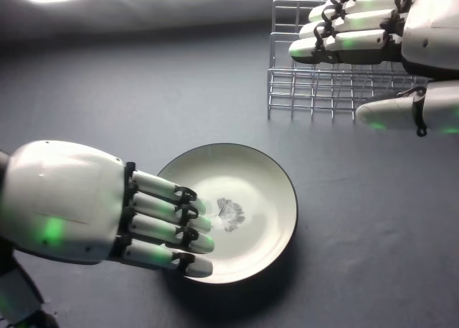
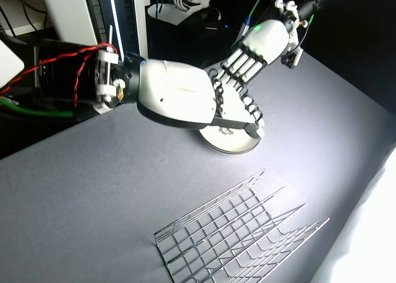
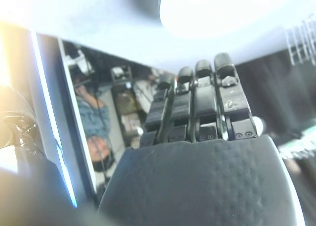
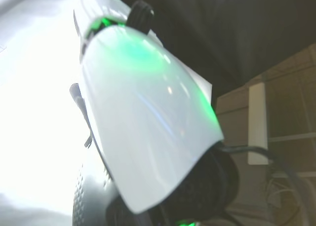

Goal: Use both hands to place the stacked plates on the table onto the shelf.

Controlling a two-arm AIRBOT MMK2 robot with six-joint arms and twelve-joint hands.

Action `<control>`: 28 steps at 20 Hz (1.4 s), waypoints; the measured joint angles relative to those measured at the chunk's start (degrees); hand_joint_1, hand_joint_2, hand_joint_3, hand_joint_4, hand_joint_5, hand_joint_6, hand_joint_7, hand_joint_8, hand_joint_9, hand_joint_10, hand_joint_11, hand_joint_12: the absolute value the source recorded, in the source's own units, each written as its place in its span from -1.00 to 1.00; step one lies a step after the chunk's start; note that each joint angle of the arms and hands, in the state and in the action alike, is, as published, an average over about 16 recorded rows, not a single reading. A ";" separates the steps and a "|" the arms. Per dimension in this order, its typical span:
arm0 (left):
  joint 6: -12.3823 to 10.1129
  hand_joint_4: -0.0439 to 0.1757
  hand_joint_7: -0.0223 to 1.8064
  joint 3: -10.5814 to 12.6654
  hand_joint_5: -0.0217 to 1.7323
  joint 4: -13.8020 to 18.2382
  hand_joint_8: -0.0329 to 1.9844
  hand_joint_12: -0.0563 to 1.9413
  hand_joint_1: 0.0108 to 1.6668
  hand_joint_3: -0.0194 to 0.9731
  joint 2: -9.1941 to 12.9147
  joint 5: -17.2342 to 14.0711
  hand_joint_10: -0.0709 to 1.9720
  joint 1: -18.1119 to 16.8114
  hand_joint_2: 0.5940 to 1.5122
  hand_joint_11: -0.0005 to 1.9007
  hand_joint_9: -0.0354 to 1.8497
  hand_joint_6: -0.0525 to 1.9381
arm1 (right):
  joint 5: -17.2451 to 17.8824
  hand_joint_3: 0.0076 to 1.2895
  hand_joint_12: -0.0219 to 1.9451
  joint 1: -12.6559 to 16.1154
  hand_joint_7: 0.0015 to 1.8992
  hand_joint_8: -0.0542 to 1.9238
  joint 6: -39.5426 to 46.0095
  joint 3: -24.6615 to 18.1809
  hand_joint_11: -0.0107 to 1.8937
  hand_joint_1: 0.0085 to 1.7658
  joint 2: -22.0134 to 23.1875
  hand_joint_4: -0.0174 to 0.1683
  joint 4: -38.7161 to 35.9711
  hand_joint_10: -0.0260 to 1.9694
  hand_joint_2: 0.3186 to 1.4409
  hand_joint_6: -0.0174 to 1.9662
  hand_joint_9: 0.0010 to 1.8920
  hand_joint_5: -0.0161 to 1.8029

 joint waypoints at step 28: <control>0.58 -0.60 -0.87 6.38 -0.91 2.81 -0.97 -0.64 -0.33 -0.94 -5.40 10.07 -0.92 4.79 -0.33 -0.96 -0.84 -0.95 | 4.26 -0.99 -0.13 -1.64 -0.67 -0.94 -3.14 1.45 -0.98 -0.92 -1.48 -0.79 -0.31 -0.94 0.94 -0.97 -0.70 -0.65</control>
